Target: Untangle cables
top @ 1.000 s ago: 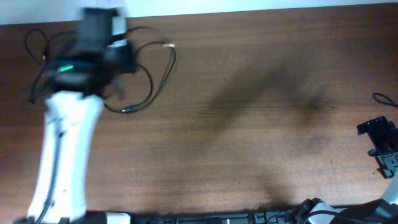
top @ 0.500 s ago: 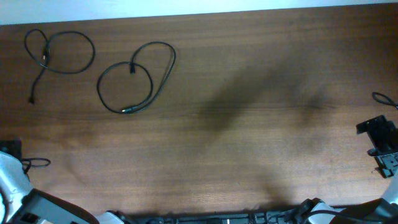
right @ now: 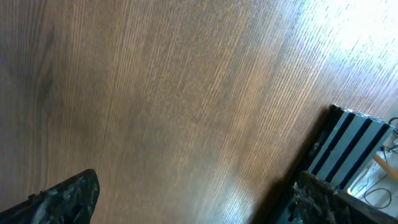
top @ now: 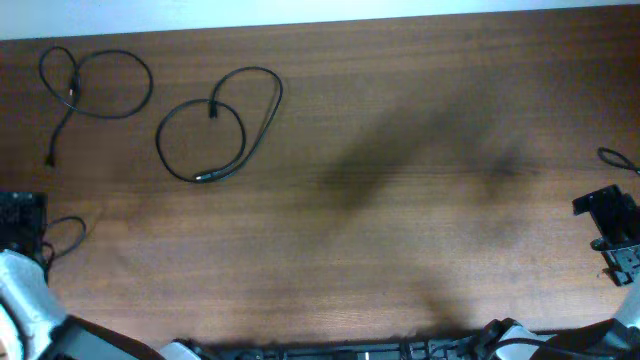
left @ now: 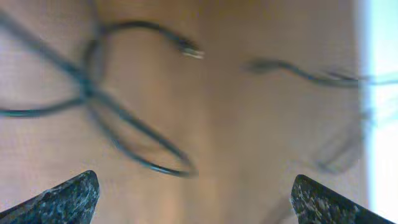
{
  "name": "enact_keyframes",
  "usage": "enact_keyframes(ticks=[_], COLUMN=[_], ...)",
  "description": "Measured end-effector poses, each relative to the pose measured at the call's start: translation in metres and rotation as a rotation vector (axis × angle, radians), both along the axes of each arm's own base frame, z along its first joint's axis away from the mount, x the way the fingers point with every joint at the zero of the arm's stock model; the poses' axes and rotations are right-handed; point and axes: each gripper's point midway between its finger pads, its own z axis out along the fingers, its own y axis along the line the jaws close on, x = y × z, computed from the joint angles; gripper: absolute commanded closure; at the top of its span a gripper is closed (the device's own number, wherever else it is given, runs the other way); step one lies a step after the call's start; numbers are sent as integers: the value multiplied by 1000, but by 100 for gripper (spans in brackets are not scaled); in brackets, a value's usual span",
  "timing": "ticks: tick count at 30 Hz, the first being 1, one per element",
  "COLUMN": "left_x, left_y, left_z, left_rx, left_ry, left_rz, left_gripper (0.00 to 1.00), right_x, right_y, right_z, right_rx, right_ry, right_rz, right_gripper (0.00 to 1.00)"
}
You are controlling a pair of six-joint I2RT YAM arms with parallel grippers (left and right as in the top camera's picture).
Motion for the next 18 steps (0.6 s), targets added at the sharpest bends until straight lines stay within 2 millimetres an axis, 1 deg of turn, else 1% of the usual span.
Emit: enact_keyframes(ticks=[1,2,3,4,5,6,7,8,9,10,11,12,13,15,16,17,18], left_x=[18,46,73,84,98,110,116,120,122,120,115,107,96,64,39,26,8], left_y=[-12,-26,-52,-73,-106,-156,-188,-228,-253,-270,-284,-286,-281,-266,-262,-261,-261], left_z=[20,51,87,106,128,152,163,174,181,186,193,201,206,233,248,256,258], left_rx=[1,60,123,154,193,239,274,323,372,426,489,548,596,742,831,881,915], left_ry=[-107,-256,-385,-440,-501,-554,-573,-588,-590,-583,-566,-549,-519,-498,-486,-482,-465], left_rz=[-89,-249,-425,-519,-650,-808,-898,-1001,-1064,-1100,-1122,-1106,-1071,-984,-960,-951,-948], left_gripper=[1,1,1,1,1,1,1,1,1,1,1,1,1,1,1,1,1], right_x=[0,0,0,0,0,0,0,-1,-1,-1,-2,-2,-1,-2,-1,-1,-1], right_y=[0,0,0,0,0,0,0,1,1,1,2,2,1,2,1,1,1], right_z=[0,0,0,0,0,0,0,0,0,0,0,0,0,-1,0,0,0], right_rx=[0,0,-1,-1,0,0,0,4,5,6,7,7,7,8,7,5,4], right_ry=[0,0,-2,-1,0,0,1,3,5,6,7,8,7,8,7,6,4], right_rz=[0,0,0,0,1,3,2,3,2,2,2,2,2,2,3,2,3], right_gripper=[1,1,1,1,1,1,1,1,1,1,1,1,1,1,1,1,1])
